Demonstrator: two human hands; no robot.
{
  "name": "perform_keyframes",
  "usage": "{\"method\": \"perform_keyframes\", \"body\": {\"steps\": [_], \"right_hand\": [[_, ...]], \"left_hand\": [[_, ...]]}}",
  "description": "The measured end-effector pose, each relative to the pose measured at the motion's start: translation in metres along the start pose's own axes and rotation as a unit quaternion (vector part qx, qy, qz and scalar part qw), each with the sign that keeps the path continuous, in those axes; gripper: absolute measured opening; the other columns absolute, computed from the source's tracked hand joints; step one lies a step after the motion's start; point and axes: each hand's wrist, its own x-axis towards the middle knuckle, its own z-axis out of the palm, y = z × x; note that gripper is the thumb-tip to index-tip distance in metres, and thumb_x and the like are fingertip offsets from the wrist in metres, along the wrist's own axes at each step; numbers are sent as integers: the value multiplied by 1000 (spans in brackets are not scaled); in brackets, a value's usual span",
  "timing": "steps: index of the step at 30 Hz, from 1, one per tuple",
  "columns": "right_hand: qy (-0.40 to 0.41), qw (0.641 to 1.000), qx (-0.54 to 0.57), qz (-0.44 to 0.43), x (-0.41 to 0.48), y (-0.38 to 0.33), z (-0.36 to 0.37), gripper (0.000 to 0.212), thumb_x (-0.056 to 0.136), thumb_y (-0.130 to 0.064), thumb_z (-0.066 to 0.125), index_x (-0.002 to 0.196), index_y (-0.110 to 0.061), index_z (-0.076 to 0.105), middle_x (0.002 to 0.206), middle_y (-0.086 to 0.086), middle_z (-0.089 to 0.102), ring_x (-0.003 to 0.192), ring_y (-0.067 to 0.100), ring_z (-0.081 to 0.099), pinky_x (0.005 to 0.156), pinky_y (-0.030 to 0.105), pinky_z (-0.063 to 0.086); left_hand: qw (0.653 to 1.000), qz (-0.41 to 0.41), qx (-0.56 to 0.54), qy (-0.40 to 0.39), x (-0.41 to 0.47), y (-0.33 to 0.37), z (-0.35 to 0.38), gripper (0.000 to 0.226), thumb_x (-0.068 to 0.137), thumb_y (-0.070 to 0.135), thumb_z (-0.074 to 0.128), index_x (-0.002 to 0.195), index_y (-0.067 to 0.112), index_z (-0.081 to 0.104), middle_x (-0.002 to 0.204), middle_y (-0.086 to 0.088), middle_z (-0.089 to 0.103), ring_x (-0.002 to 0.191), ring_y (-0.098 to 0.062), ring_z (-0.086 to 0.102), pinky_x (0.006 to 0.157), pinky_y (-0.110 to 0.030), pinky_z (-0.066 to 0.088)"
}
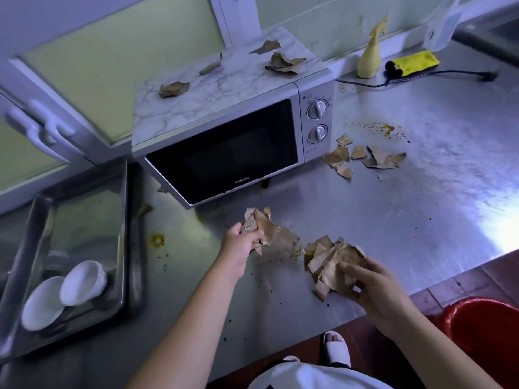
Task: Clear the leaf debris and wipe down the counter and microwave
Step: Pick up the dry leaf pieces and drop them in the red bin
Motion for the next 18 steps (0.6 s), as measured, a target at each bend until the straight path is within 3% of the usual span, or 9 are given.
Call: {"method": "perform_keyframes", "body": {"steps": [4,7,12,16,18], "right_hand": [[-62,997,-17,-35,-19,-5,23,26,67,-6,75,93,-6,75,88,17,70,75,26,71,65,39,61],[-65,996,-31,-58,-33,-10,37,24,69,-5,74,93,-8,75,88,16,70,75,25,70,66,40,61],[-5,995,-23,-96,-57,-5,47,24,71,-5,71,95,-7,72,84,13,69,74,26,69,68,42,61],[51,992,22,-117,-88,14,34,30,72,-3,70,101,-5,69,81,15,65,67,24,65,66,39,59],[52,989,33,-134,-109,21,21,28,76,0,68,103,-4,64,80,18,53,60,25,52,62,37,55]], "left_hand": [[995,-25,-63,-70,-28,-1,8,38,86,2,70,120,9,56,99,-11,71,75,-19,62,64,-28,43],[985,-34,-96,-140,-49,-1,12,29,86,1,68,114,6,63,90,-8,75,70,-16,71,55,-22,49],[963,-31,-134,-230,-65,-3,8,32,86,-5,64,116,2,65,108,-20,73,95,-29,72,81,-34,58],[968,-22,-115,-221,-64,-15,3,35,83,-1,71,117,6,64,105,-17,75,97,-32,72,87,-40,57],[970,-11,-77,-230,-66,-27,8,34,82,1,73,114,7,65,101,-15,76,94,-30,74,81,-38,58]]}}
